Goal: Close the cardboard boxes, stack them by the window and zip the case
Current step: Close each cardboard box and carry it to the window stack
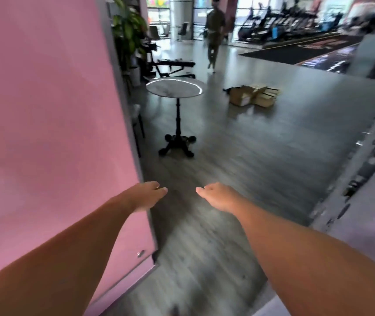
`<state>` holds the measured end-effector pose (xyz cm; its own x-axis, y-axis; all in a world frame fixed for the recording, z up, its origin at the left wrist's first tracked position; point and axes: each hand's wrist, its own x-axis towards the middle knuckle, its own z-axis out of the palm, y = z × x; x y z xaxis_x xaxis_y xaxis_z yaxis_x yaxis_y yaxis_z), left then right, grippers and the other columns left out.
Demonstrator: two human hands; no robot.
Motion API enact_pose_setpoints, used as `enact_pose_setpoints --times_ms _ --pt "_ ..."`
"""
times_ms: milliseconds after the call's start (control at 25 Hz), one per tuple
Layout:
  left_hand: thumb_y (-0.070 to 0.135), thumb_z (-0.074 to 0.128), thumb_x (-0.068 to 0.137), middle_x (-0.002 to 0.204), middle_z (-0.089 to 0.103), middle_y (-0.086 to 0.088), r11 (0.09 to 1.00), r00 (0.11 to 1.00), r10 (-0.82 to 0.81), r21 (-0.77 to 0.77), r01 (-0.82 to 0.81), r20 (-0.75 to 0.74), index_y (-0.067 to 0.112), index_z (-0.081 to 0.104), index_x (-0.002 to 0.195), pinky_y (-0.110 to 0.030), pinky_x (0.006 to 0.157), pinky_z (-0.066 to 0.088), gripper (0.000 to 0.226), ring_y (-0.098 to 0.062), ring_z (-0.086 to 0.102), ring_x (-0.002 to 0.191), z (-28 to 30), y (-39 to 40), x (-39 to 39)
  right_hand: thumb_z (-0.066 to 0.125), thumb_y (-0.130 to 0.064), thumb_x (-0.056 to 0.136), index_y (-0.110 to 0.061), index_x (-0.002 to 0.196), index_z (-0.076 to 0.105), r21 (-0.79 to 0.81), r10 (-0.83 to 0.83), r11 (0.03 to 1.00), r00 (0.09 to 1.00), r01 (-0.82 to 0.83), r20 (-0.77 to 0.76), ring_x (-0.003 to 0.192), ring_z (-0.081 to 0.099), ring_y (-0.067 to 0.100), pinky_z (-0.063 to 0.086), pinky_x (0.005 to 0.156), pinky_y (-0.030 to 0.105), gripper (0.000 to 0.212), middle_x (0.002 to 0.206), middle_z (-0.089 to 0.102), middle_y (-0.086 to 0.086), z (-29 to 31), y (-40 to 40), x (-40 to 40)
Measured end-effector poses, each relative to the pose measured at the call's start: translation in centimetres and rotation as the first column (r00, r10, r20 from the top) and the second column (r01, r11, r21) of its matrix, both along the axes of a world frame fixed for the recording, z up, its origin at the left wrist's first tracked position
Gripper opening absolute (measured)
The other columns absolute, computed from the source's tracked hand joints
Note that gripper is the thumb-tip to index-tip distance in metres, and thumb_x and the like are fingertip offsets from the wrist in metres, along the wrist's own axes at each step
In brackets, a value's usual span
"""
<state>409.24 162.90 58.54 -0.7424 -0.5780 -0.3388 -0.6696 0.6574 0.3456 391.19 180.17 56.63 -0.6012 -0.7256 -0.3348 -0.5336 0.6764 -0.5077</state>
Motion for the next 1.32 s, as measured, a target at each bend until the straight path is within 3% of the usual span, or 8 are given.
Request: enact_pose_setpoints --times_ms 120,200,360,440,640,840,1120,1320 --pt "0.059 0.036 0.098 0.136 0.057 -0.009 0.996 0.996 -0.087 0.009 0.087 -0.003 0.023 0.054 0.126 -0.034 0.091 0.037 0.049 -0.031 0.051 0.125 -0.3 -2.6 -7.8 0.036 -0.056 0.102 -0.013 0.090 0.063 0.023 -0.074 0.997 0.996 0.076 -0.049 0.112 0.061 0.030 0.045 0.085 0.033 0.052 0.105 0.064 0.011 0.7 -1.0 -5.5" --pt "0.057 0.037 0.098 0.137 0.056 -0.008 0.988 0.988 -0.155 0.016 0.155 -0.020 0.022 0.054 0.126 -0.034 0.092 0.037 0.048 -0.031 0.050 0.126 0.0 -4.2 -12.0 0.036 -0.054 0.103 -0.010 0.093 0.066 0.031 -0.118 0.992 0.992 0.119 -0.051 0.114 0.061 0.027 0.046 0.092 0.032 0.054 0.110 0.065 0.015 1.6 -1.7 -8.3" --pt "0.056 0.038 0.100 0.143 0.052 -0.010 0.957 0.956 -0.291 -0.006 0.291 -0.040 0.021 0.052 0.136 -0.035 0.101 0.037 0.052 -0.031 0.047 0.131 1.0 -7.9 -21.5 0.041 -0.054 0.102 -0.013 0.076 0.059 -0.030 -0.269 0.963 0.961 0.268 -0.063 0.106 0.065 0.028 0.037 0.071 0.029 0.052 0.105 0.070 0.015 2.5 -3.1 -14.7" --pt "0.055 0.038 0.101 0.147 0.049 -0.010 0.940 0.940 -0.340 0.017 0.341 -0.039 0.019 0.048 0.142 -0.032 0.099 0.034 0.056 -0.030 0.044 0.135 0.9 -9.1 -26.3 0.044 -0.056 0.100 -0.016 0.077 0.061 -0.058 -0.350 0.936 0.936 0.348 -0.035 0.106 0.065 0.027 0.034 0.069 0.028 0.049 0.103 0.071 0.010 2.0 -3.4 -17.9" --pt "0.052 0.039 0.102 0.151 0.045 -0.009 0.898 0.899 -0.437 0.050 0.438 -0.029 0.016 0.046 0.146 -0.035 0.106 0.032 0.057 -0.030 0.040 0.139 -1.7 -10.8 -37.5 0.047 -0.059 0.098 -0.009 0.105 0.063 0.001 -0.441 0.898 0.897 0.441 0.021 0.123 0.059 0.029 0.041 0.089 0.029 0.052 0.122 0.066 0.016 -0.6 -4.4 -26.8" --pt "0.047 0.040 0.102 0.140 0.054 -0.010 0.879 0.879 -0.477 0.023 0.477 -0.004 0.017 0.054 0.134 -0.035 0.098 0.038 0.046 -0.032 0.049 0.128 -4.4 -12.6 -50.7 0.051 -0.056 0.098 -0.005 0.141 0.054 -0.010 -0.463 0.886 0.886 0.464 0.026 0.134 0.051 0.028 0.039 0.106 0.030 0.067 0.146 0.054 0.015 -2.2 -6.0 -39.4" --pt "0.044 0.042 0.102 0.150 0.045 -0.008 0.839 0.839 -0.542 -0.034 0.544 0.040 0.021 0.045 0.144 -0.034 0.108 0.035 0.048 -0.030 0.043 0.136 -3.0 -14.4 -69.0 0.049 -0.066 0.094 -0.015 0.131 0.063 0.001 -0.475 0.880 0.880 0.475 0.009 0.136 0.050 0.027 0.039 0.110 0.033 0.065 0.139 0.060 0.006 -2.4 -6.6 -58.1" --pt "0.050 0.042 0.101 0.137 0.057 -0.010 0.837 0.837 -0.547 -0.026 0.546 -0.007 0.019 0.058 0.127 -0.029 0.089 0.038 0.044 -0.030 0.052 0.126 -3.4 -17.2 -81.7 0.047 -0.065 0.096 -0.011 0.146 0.052 0.010 -0.468 0.883 0.883 0.469 -0.012 0.141 0.044 0.026 0.034 0.115 0.035 0.073 0.153 0.047 0.009 -2.6 -8.9 -70.0"
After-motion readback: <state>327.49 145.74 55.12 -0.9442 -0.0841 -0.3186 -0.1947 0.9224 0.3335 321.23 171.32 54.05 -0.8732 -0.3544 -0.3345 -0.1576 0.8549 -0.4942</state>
